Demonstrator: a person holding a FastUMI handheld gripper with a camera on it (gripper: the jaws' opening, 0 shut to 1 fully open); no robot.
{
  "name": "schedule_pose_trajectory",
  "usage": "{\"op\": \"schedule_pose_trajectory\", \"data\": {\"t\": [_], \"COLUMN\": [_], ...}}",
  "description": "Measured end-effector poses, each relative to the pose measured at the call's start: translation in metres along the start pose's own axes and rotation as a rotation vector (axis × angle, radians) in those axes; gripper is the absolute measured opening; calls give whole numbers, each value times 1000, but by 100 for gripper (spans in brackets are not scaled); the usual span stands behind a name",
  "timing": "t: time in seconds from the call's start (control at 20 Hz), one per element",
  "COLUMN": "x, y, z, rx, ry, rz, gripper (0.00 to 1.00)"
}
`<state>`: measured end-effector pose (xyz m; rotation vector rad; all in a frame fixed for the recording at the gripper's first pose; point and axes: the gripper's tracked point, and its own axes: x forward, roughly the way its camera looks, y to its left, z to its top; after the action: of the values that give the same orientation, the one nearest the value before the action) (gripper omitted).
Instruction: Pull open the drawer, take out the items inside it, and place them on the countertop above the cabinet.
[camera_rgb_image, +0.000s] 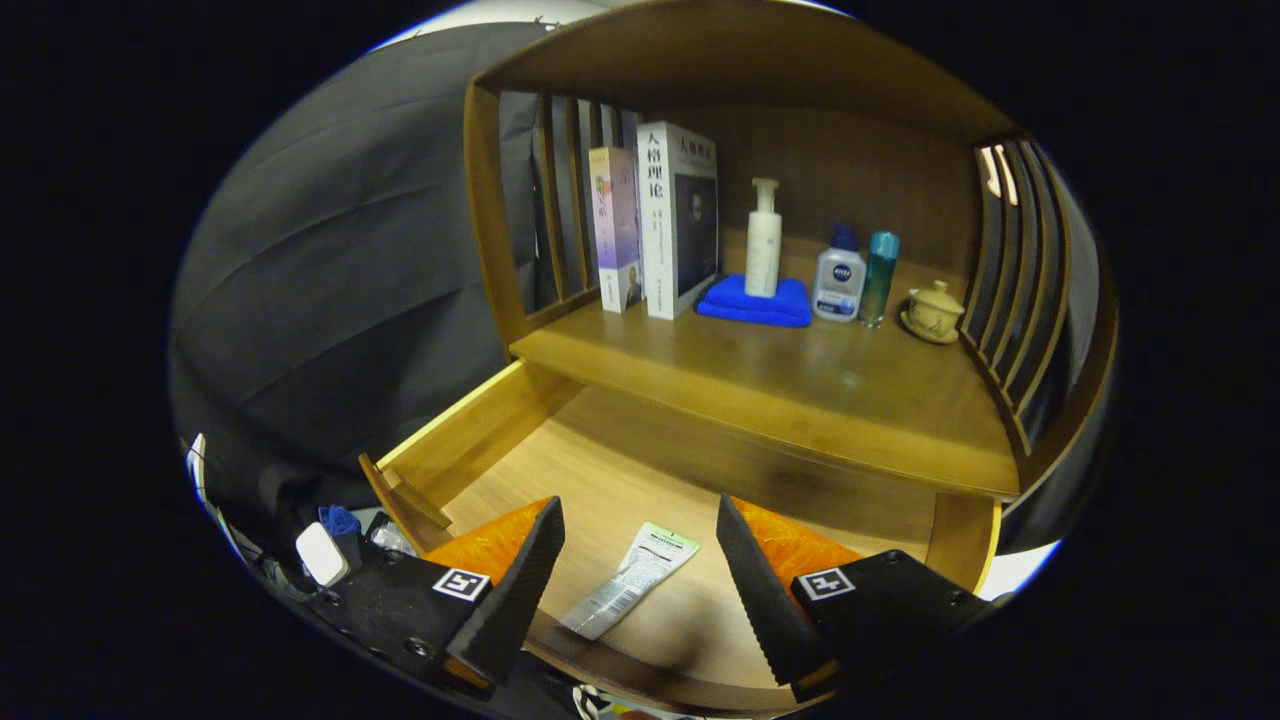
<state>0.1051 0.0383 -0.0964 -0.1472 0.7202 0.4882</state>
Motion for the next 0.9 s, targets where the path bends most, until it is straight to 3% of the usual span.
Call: {"op": "schedule_pose_trajectory", "data": {"t": [0.35,0.65,0.9], "x": [41,59,67], "y": [4,13,2], "z": [-32,-67,-83], "rx": [-31,-54,-49], "ry": [304,483,576], "rz": [62,128,119], "gripper": [96,96,95]}}
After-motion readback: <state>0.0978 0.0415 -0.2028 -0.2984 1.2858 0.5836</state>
